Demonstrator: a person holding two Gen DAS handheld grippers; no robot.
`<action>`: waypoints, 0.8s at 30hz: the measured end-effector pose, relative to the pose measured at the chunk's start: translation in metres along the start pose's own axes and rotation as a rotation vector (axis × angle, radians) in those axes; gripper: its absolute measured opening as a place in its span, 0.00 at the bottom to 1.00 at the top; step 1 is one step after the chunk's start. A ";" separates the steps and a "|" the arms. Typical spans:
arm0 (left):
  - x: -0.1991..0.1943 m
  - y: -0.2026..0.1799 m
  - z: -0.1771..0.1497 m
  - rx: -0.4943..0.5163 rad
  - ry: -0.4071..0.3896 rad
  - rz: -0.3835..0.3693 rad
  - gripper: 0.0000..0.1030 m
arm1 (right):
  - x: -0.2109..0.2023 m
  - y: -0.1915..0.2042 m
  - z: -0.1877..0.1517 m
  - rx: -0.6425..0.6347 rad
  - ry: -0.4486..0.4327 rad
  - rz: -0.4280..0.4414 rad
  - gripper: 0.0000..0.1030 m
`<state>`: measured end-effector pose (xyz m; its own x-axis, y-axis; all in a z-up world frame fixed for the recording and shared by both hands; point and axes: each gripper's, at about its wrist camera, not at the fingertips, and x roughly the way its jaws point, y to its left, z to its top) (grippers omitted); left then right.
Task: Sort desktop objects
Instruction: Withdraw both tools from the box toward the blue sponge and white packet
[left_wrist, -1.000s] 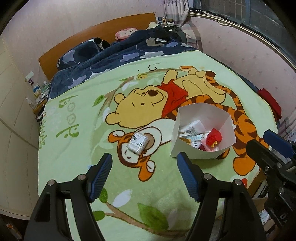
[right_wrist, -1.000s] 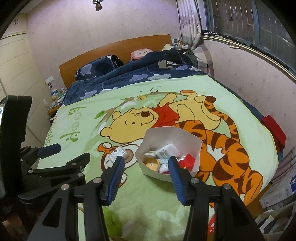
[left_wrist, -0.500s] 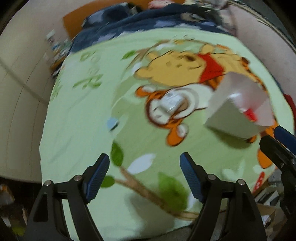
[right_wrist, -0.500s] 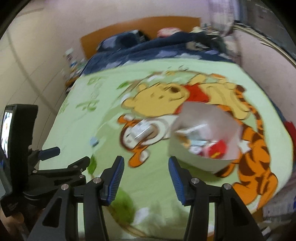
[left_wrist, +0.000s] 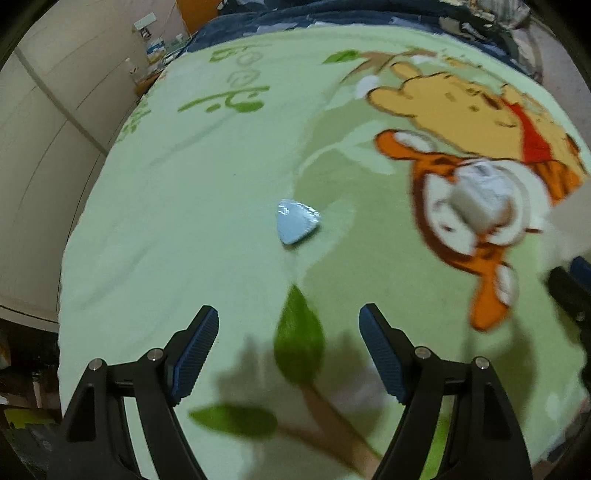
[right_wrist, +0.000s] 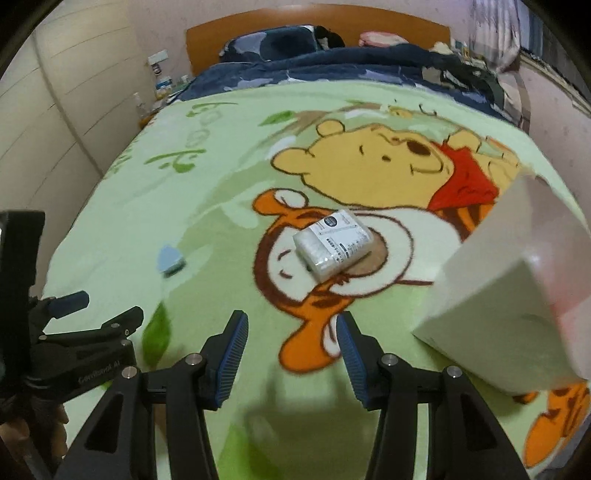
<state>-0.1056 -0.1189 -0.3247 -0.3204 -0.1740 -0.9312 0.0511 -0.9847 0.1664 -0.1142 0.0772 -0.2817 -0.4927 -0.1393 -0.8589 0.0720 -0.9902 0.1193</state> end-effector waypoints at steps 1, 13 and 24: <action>0.011 0.001 0.004 -0.004 -0.002 0.001 0.77 | 0.010 -0.005 0.003 0.017 -0.001 -0.001 0.49; 0.063 0.012 0.024 -0.028 -0.038 -0.005 0.77 | 0.114 -0.051 0.032 0.263 0.019 0.095 0.53; 0.063 0.001 0.019 0.056 -0.045 -0.014 0.77 | 0.127 0.002 0.084 -0.028 -0.061 0.056 0.67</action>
<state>-0.1432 -0.1312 -0.3768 -0.3627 -0.1580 -0.9184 -0.0068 -0.9850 0.1722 -0.2491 0.0569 -0.3488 -0.5390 -0.1950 -0.8194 0.1245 -0.9806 0.1515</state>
